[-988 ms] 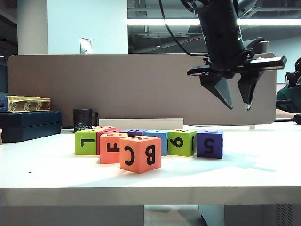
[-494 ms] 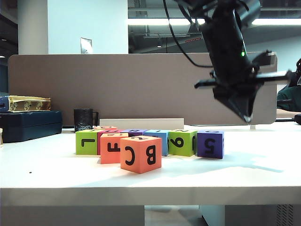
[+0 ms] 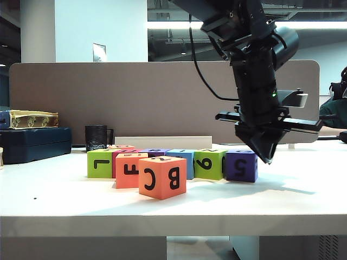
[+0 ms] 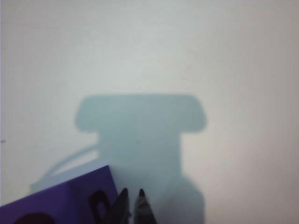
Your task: Select the appropriate blocks from the scattered letter blocks on the table and arrange them in a row to spell out "TURING".
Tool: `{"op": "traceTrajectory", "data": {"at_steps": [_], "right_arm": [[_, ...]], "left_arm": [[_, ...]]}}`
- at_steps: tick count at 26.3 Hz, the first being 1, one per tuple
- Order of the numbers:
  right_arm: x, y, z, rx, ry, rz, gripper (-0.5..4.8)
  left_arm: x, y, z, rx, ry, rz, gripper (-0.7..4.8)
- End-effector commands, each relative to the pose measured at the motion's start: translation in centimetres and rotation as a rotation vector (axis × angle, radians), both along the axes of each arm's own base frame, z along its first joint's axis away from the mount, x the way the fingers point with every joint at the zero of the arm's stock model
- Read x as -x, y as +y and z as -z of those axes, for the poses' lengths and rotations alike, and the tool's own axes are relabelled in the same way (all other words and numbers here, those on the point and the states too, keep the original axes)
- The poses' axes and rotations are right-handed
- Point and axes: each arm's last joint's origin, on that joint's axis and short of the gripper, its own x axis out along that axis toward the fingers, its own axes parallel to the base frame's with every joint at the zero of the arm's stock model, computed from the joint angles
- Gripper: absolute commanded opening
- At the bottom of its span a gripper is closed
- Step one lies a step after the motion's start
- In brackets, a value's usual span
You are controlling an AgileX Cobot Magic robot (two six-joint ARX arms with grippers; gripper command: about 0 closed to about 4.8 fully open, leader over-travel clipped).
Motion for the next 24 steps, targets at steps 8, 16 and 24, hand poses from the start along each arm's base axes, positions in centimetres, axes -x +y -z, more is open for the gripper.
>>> {"op": "traceTrajectory", "data": {"at_steps": [8, 16, 24], "right_arm": [[0.2, 0.0, -0.3, 0.002, -0.035, -0.002, -0.01], [0.2, 0.0, -0.3, 0.002, -0.035, -0.002, -0.01], [0.2, 0.0, -0.3, 0.003, -0.035, -0.002, -0.01]], "left_arm": [[-1.2, 0.8, 0.2, 0.022, -0.017, -0.159, 0.16], [-1.9, 1.2, 1.0, 0.039, 0.003, -0.217, 0.16], [-2.9, 2.0, 0.9, 0.042, -0.036, -0.297, 0.17]]}}
